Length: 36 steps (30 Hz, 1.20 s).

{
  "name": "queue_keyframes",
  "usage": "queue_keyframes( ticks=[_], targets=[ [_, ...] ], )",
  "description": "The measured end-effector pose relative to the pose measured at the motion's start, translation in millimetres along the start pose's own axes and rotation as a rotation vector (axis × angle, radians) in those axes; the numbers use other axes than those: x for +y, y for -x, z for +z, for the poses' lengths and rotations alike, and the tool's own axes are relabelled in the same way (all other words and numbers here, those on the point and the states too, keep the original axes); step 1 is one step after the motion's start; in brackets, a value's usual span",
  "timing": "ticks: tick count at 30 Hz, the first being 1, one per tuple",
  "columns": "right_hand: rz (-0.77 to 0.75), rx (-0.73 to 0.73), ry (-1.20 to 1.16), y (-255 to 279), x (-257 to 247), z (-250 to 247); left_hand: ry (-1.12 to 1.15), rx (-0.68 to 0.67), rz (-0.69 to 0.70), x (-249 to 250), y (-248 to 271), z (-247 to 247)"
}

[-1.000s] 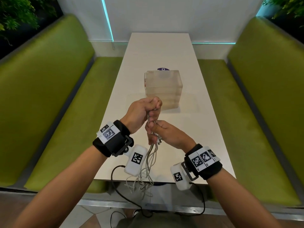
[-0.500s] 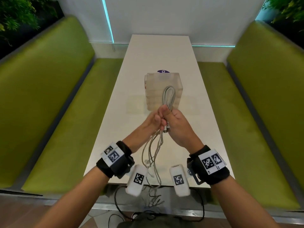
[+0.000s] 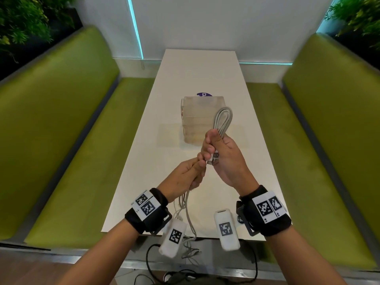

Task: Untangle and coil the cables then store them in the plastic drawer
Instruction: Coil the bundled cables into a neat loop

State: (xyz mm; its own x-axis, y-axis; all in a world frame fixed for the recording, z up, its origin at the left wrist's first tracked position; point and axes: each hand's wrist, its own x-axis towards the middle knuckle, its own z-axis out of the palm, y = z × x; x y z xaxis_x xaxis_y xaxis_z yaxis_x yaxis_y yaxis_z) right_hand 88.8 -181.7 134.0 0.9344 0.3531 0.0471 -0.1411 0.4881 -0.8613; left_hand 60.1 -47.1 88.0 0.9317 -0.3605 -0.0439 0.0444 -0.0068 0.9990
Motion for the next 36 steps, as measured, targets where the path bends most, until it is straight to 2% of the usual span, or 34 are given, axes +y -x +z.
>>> queue_keyframes(
  ticks=[7, 12, 16, 18, 21, 25, 30, 33, 36],
  targets=[
    [-0.030, -0.004, 0.030, -3, -7, -4, 0.035, -0.112, -0.104, 3, 8, -4],
    [-0.034, -0.069, 0.105, -6, -22, -10, 0.091, -0.045, -0.204, -2, 12, -9],
    [0.030, -0.237, 0.433, -6, -39, -22, 0.118, -0.046, -0.180, 2, 13, -25],
    [0.091, -0.339, 0.737, -6, -47, -26, 0.107, -0.082, -0.165, 5, 12, -33],
    [0.186, -0.550, 1.141, -3, -55, -24, 0.164, -0.167, -0.229, 10, 11, -38],
    [0.367, -0.771, 1.348, 2, -55, -13, 0.121, -0.292, -0.316, 20, 11, -31],
    [0.546, -0.851, 1.659, -1, -50, 1, -0.281, -0.355, -0.256, 31, 12, -18],
    [0.596, -0.870, 1.703, -1, -49, 3, -0.310, -0.349, -0.289, 34, 12, -15],
    [0.590, -0.793, 1.650, 0, -50, 2, -0.282, -0.324, -0.299, 34, 14, -14]
  ],
)
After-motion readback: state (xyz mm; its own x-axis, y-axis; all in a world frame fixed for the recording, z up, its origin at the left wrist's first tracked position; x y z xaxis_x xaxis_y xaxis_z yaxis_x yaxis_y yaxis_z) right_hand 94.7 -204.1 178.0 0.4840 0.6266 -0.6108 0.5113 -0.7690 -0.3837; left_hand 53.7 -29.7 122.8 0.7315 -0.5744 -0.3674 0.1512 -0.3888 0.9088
